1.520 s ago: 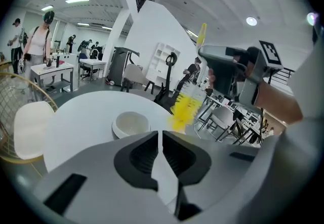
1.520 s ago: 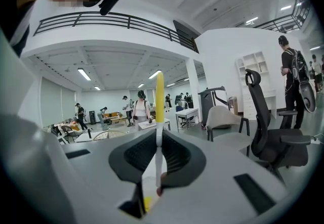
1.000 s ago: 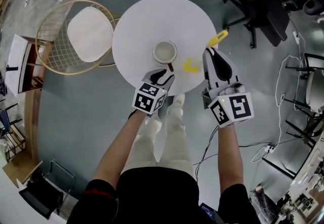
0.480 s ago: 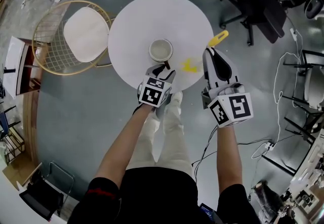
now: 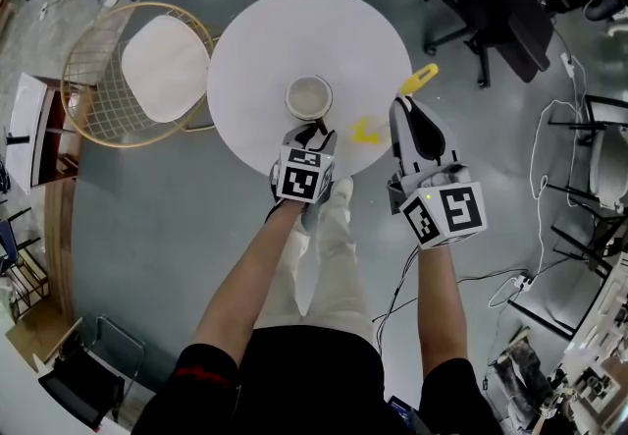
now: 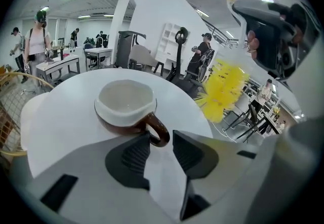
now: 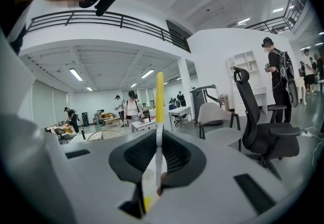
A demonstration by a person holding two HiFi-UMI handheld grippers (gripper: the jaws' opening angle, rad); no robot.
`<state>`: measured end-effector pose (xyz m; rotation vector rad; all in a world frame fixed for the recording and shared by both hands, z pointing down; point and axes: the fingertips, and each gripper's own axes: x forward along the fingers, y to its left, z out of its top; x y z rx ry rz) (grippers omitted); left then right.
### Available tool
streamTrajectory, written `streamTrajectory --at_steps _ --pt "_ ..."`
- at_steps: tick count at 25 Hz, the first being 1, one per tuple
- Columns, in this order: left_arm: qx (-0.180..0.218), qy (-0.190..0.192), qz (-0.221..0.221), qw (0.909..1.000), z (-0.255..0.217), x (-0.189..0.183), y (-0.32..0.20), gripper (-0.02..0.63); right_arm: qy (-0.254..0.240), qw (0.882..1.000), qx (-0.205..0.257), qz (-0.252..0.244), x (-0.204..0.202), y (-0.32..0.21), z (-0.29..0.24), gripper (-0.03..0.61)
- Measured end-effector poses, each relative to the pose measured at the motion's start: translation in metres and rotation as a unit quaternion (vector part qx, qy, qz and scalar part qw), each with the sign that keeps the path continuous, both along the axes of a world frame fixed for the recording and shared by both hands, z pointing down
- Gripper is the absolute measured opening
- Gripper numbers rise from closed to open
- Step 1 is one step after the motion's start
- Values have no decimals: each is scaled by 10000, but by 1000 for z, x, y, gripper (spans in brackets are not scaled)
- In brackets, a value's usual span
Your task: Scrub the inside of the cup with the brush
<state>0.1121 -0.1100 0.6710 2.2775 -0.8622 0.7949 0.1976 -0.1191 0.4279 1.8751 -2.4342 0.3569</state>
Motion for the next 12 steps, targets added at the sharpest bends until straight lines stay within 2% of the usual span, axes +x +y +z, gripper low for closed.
streamTrajectory --at_steps 3,12 --pt "-3 -56 -10 10000 1 -1 1 116 -6 10000 -6 -6 0 1 1 48" --pt "102 -44 139 9998 -2 -1 1 85 -6 10000 -26 17 2 1 2 48"
